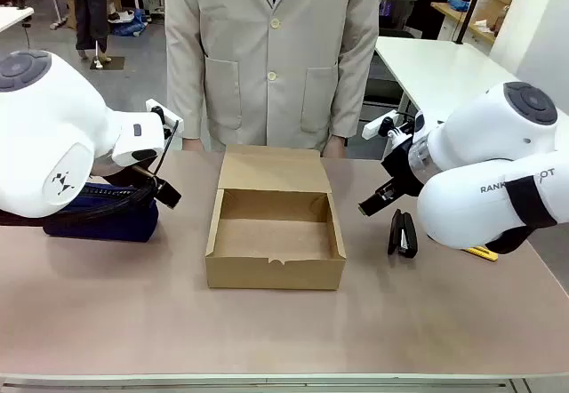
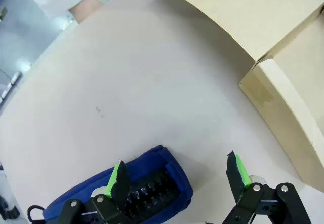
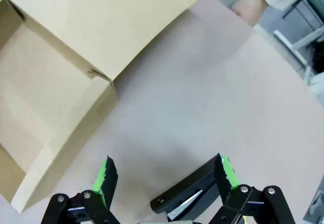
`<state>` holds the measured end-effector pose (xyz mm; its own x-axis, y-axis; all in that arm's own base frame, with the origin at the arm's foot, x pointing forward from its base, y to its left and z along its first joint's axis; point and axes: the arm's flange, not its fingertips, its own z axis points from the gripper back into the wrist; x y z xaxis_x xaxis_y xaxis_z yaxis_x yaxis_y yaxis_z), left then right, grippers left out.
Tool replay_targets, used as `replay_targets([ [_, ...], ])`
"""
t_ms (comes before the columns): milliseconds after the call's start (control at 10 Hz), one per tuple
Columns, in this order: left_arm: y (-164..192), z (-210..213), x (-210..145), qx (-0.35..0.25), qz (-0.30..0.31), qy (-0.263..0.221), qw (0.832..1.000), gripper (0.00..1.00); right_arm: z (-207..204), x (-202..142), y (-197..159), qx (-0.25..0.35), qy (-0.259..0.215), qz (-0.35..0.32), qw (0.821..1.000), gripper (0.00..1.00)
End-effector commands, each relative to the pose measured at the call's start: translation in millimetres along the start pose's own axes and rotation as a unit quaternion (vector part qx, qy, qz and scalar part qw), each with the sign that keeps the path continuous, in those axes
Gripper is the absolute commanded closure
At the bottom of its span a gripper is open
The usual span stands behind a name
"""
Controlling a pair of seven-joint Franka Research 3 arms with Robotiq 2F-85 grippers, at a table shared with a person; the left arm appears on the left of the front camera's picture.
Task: Pack the item into the box.
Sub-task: Pick up the item indicated by the person and place it inside the Mailer Box.
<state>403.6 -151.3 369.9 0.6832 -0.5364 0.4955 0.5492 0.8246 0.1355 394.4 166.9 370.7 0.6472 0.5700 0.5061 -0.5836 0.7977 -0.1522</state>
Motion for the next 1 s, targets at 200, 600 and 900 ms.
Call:
replay_targets([
  [200,0,0,0,0.0,0.0,0.0,1.0,0.0,0,0,0,0.0,0.0,0.0,1.0,0.0],
  [600,0,0,0,0.0,0.0,0.0,1.0,0.0,0,0,0,0.0,0.0,0.0,1.0,0.0],
  [900,0,0,0,0.0,0.0,0.0,1.0,0.0,23,3,1,0.0,-0.007,0.01,1.0,0.0],
])
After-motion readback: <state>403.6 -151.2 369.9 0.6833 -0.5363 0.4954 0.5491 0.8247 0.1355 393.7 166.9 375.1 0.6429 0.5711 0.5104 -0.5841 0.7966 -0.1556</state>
